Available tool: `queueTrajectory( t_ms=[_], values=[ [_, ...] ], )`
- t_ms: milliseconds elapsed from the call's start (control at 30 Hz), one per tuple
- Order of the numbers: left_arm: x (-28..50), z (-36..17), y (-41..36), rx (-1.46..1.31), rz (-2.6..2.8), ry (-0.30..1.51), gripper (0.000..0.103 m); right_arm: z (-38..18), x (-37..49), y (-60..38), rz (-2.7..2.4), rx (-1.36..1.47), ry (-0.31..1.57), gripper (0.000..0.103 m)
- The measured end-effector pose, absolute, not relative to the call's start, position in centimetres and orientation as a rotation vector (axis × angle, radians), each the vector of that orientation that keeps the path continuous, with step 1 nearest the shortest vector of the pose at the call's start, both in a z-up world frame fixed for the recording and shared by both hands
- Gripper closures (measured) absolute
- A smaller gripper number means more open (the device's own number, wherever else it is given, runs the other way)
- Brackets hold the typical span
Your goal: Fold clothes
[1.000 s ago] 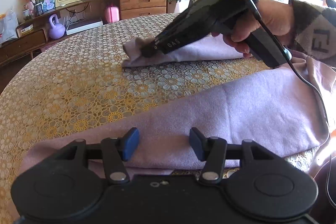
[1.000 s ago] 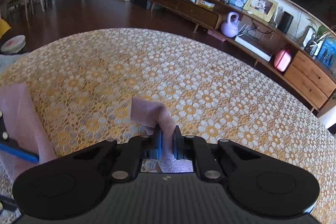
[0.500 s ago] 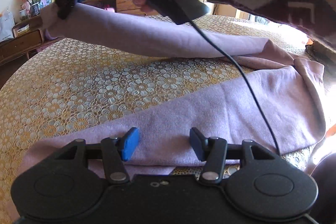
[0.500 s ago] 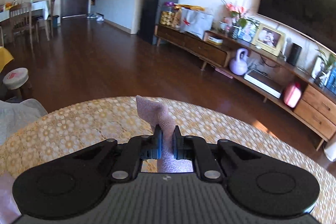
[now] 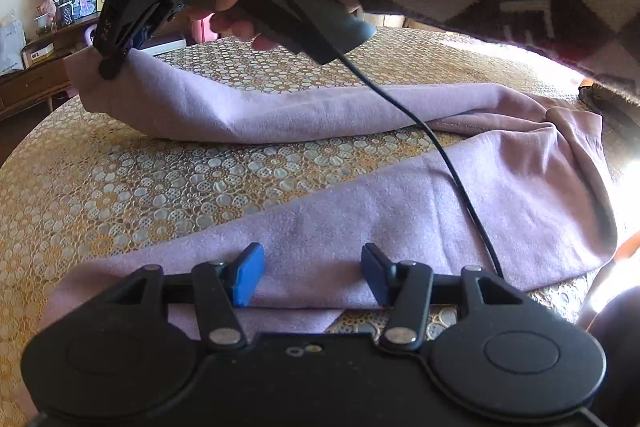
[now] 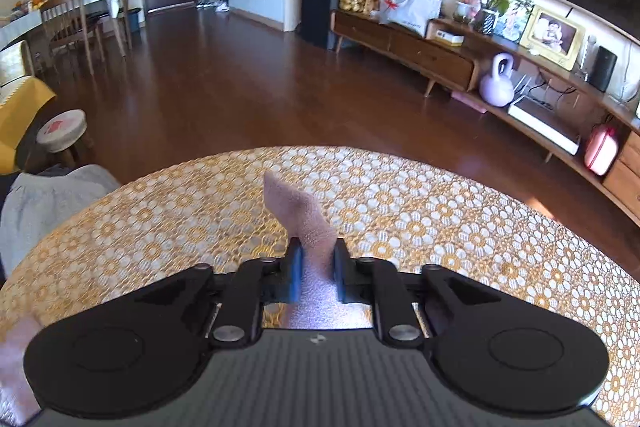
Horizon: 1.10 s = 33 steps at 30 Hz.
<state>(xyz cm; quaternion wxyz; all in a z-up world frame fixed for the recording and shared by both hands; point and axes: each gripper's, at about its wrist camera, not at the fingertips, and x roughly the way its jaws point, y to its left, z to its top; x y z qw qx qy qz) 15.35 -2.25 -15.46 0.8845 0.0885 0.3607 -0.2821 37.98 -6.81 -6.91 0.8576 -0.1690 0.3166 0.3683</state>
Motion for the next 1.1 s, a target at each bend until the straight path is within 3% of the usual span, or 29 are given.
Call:
queueTrajectory(
  t_ms=[33,67,100,267,533,967,1100],
  values=[
    [15.4,-15.5,-2.2,0.181,-0.586,0.751,0.0,-6.5,37.8,-7.5,0.781,-0.365,0.668,0.065],
    [15.4,-15.5,-2.1,0.177,-0.586,0.752,0.0,-6.0,37.4,-8.6,0.776,-0.379,0.659,0.045],
    [15.4,-15.5,-2.1,0.173,-0.585,0.754,0.0,-5.4,36.8,-9.7,0.772,-0.391,0.646,0.038],
    [15.5,-15.5,-2.4,0.186,-0.581,0.754,0.0,-4.4,34.7,-16.8,0.73,-0.424,0.745,0.038],
    [15.7,-15.7,-2.6,0.192,-0.57,0.747,0.0,-9.1,32.3,-25.6,0.589,-0.429,0.931,0.038],
    [15.7,-15.9,-2.8,0.202,-0.558,0.74,0.0,-12.0,32.7,-25.2,0.624,-0.333,0.941,0.039],
    [15.4,-15.8,-2.9,0.205,-0.556,0.732,0.0,-12.1,32.1,-25.4,0.658,-0.287,0.939,0.065]
  ],
)
